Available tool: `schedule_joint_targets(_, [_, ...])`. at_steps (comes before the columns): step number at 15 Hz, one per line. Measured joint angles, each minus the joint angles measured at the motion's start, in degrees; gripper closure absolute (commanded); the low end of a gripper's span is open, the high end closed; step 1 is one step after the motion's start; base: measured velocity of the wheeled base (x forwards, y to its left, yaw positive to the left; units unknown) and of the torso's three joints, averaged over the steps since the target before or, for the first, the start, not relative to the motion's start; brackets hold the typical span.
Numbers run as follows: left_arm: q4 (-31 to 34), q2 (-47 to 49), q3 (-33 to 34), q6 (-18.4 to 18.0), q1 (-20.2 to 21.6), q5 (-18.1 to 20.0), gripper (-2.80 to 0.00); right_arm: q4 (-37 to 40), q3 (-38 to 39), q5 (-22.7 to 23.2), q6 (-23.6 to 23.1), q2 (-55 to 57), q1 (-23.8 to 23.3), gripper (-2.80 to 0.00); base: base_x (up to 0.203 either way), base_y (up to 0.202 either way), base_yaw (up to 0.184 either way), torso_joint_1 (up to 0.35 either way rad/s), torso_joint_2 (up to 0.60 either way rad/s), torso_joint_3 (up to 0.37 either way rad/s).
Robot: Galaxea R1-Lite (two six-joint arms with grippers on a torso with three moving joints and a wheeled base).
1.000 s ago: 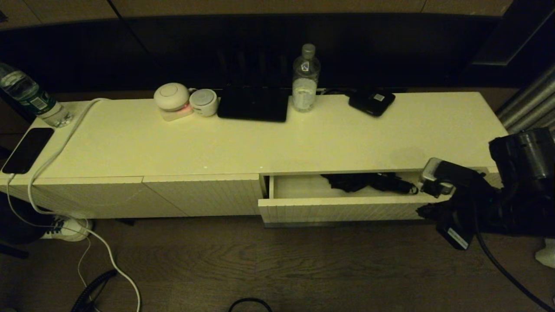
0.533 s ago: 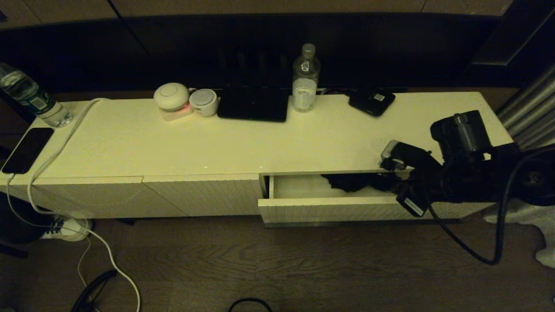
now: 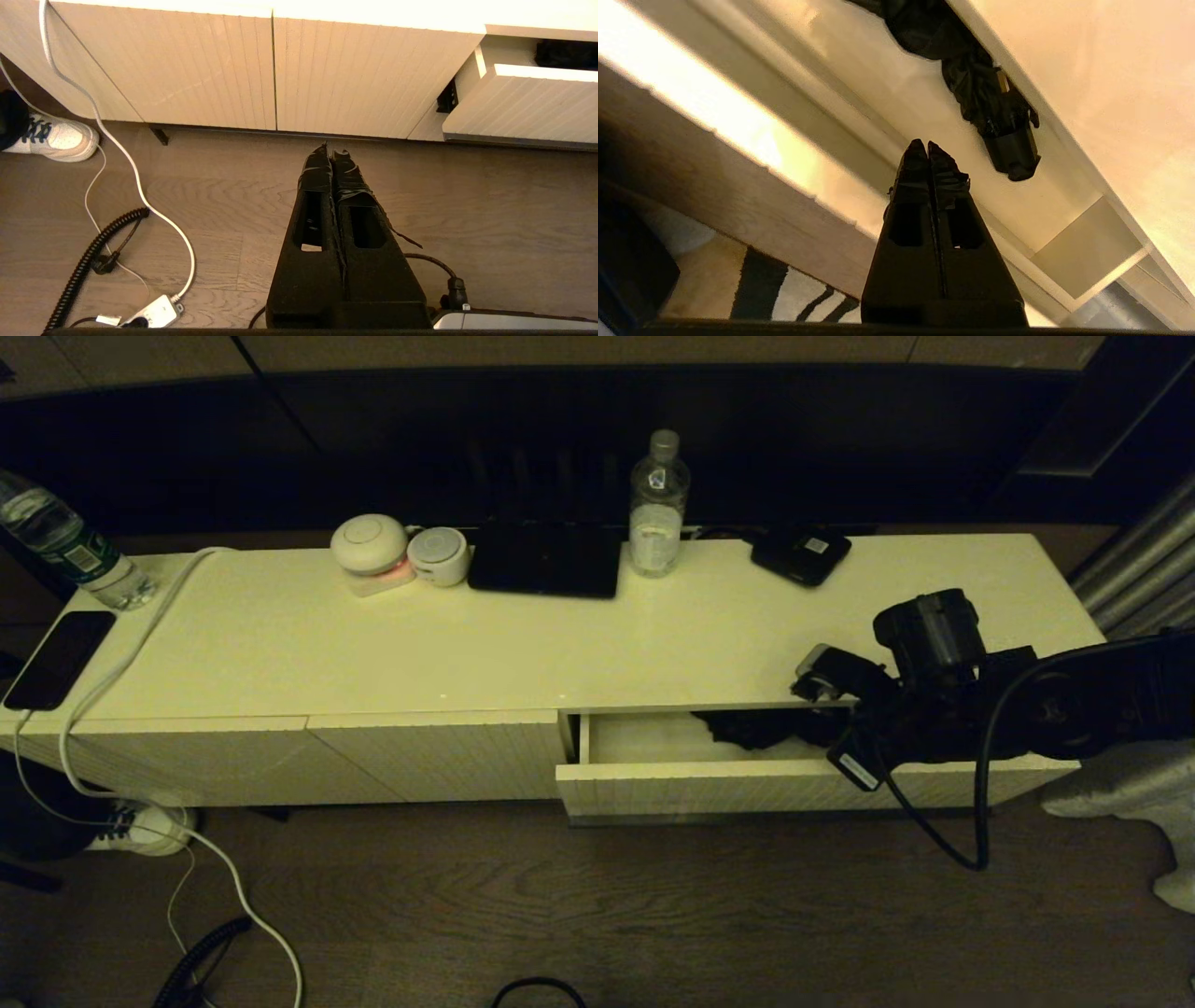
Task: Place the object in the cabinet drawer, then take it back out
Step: Open the drawer
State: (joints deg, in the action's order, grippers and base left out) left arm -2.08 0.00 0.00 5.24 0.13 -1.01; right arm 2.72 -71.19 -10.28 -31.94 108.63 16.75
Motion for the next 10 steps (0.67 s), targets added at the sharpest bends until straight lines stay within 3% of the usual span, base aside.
schedule_joint_targets(10, [0.0, 0.0, 0.0, -0.01, 0.02, -0.01, 0.0, -2.1, -5.36, -2.11, 5.18, 4.78, -0.38, 0.0, 0.0, 0.0, 0.0, 0.0, 0.0, 0.0])
